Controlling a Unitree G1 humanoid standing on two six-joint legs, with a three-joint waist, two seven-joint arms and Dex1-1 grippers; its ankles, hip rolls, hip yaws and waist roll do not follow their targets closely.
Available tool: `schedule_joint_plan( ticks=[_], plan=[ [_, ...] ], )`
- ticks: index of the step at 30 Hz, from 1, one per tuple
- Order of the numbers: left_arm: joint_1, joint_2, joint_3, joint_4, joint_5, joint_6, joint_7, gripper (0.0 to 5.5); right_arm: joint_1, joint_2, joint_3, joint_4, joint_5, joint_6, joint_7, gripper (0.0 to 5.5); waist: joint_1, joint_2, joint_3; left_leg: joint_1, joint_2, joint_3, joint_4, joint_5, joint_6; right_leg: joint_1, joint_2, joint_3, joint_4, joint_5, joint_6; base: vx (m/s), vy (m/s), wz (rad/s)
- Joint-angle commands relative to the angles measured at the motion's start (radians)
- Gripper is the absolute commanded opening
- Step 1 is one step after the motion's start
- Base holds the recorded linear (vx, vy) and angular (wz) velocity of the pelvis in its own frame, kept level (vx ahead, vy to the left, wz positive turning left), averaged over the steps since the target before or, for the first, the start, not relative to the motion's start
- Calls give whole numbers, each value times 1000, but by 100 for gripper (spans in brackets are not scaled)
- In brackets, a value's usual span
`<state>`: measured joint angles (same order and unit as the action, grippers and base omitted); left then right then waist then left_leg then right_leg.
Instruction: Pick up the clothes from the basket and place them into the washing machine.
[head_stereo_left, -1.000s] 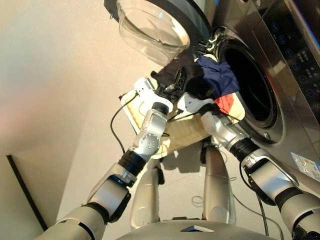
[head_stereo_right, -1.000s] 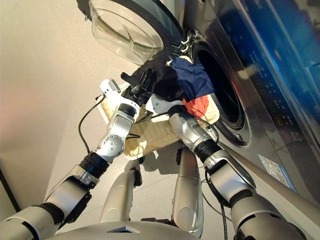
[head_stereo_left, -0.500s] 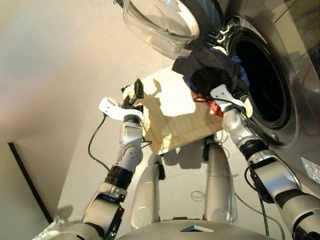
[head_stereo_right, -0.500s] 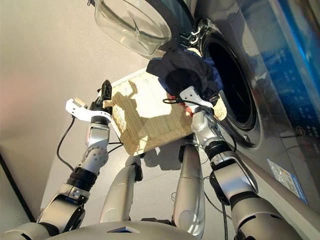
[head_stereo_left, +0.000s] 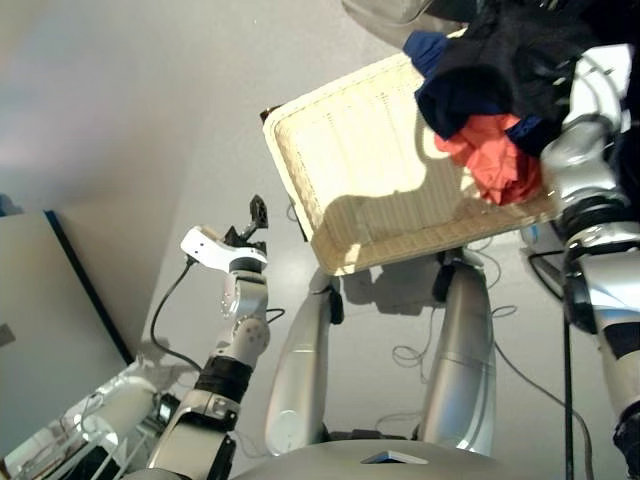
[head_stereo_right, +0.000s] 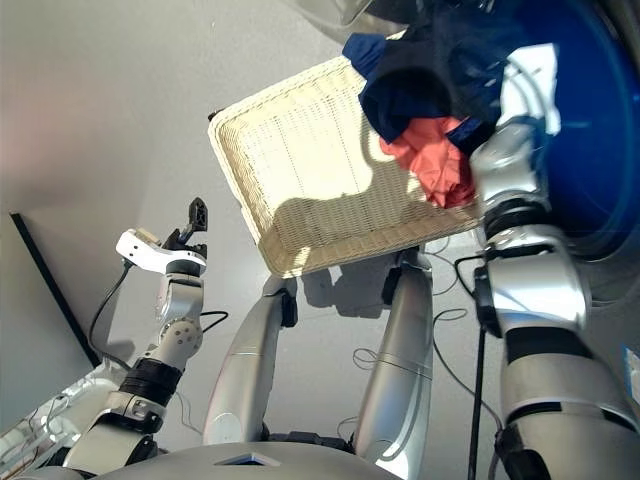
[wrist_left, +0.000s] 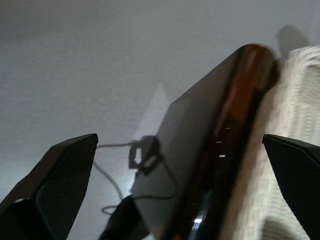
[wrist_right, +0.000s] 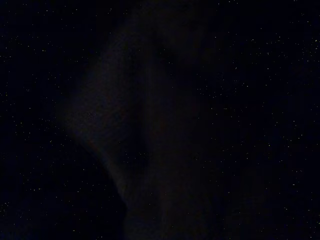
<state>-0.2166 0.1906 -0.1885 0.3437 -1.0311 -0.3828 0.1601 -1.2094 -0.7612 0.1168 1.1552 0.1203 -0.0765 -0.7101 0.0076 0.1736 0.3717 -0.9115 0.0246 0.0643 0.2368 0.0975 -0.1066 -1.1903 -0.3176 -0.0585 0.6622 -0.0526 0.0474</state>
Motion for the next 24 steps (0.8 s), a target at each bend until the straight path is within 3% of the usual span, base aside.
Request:
schedule_joint_plan(
  ticks=[1,5,6,7,14,19,24],
  plan=[
    [36,37,69,-11,44,-26,6,550,-49,-119,-41,-160,24,-66,-206,0,-37,12,5,31,39,-36,245,-203,34,19,11,60,-40,120,108,0,0,0],
    [12,22,77,32,49,-45,18,550,-15,-82,-73,-226,6,-67,-233,0,-46,2,7,28,36,-36,251,-206,37,25,14,62,-40,121,107,0,0,0],
    [8,20,76,38,46,-49,17,550,-11,-62,-67,-229,9,-72,-219,324,-47,-1,7,29,36,-35,250,-206,37,29,15,60,-46,123,107,0,0,0],
    [2,18,76,46,44,-52,18,550,-6,-36,-60,-227,14,-77,-192,550,-48,-6,7,30,36,-35,251,-205,37,33,17,59,-51,126,106,0,0,0],
    [-37,48,64,77,57,-41,-15,550,44,78,36,-193,117,-159,88,550,-52,-33,11,67,45,-38,223,-194,27,91,25,46,-100,142,108,0,0,0],
    [-36,57,73,103,69,-29,-57,550,134,127,149,-284,52,-204,245,550,-53,-55,15,103,54,-35,189,-181,20,134,34,33,-144,156,110,0,0,0],
    [-85,47,78,162,66,-22,-93,550,194,172,241,-322,72,-230,413,550,-56,-80,20,133,61,-46,157,-167,12,165,43,16,-177,163,112,-11,-45,-36]
  ],
)
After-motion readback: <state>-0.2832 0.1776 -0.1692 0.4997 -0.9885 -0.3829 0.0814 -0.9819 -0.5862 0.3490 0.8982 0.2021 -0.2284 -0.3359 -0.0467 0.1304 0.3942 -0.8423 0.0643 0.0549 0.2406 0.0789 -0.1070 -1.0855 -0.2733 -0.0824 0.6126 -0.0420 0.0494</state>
